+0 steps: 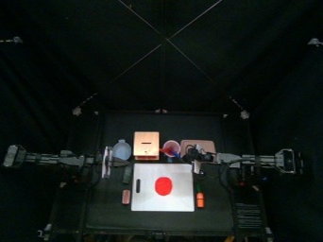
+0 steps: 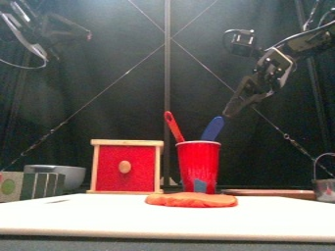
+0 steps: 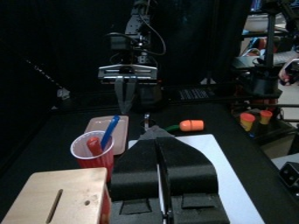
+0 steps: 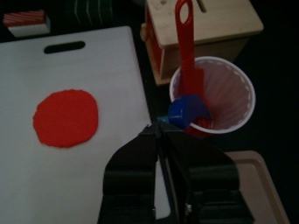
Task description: Grab pizza cutter
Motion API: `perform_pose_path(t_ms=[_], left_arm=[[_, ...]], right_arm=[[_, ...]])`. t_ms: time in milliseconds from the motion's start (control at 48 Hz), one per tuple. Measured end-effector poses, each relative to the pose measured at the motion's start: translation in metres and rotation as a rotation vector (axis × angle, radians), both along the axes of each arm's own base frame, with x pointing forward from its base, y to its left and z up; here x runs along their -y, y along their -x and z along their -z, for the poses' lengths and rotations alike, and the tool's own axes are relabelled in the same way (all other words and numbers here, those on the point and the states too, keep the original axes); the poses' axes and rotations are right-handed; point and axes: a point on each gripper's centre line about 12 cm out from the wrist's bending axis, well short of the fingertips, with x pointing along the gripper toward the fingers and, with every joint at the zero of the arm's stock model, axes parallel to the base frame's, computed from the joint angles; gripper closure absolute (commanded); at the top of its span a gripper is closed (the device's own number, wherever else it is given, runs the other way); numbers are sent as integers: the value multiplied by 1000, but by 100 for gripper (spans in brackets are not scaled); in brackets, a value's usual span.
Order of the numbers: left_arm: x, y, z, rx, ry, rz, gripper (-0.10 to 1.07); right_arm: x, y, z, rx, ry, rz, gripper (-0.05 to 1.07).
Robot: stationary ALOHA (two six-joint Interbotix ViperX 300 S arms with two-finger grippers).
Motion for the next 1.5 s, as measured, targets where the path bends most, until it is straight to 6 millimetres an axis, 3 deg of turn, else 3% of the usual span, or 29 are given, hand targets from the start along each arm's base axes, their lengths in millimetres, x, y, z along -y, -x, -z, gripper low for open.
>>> perform_pose_path(t_ms=[104, 167, 562, 854, 1062, 1188, 1500], left_arm=[[0, 0, 2, -6, 3, 0, 97], [0, 0, 3, -9, 3, 0, 97], [-4, 1, 8, -15, 21, -24, 97], [-7, -3, 13, -25, 38, -37, 97], [-11, -4, 14, -29, 51, -55, 97], [-12, -4, 15, -30, 54, -64, 97], [-16, -3, 19, -40, 72, -84, 97]], right_arm=[[2, -1, -2, -44, 26, -10, 3], [3, -2, -3, -51, 48, -18, -3], [10, 7, -14, -60, 120, -17, 1], [15, -2, -8, -104, 144, -25, 1], [18, 2, -24, -255, 162, 4, 1], [13, -1, -33, -335, 145, 41, 1], [-11, -25, -16, -339, 247, 169, 1]])
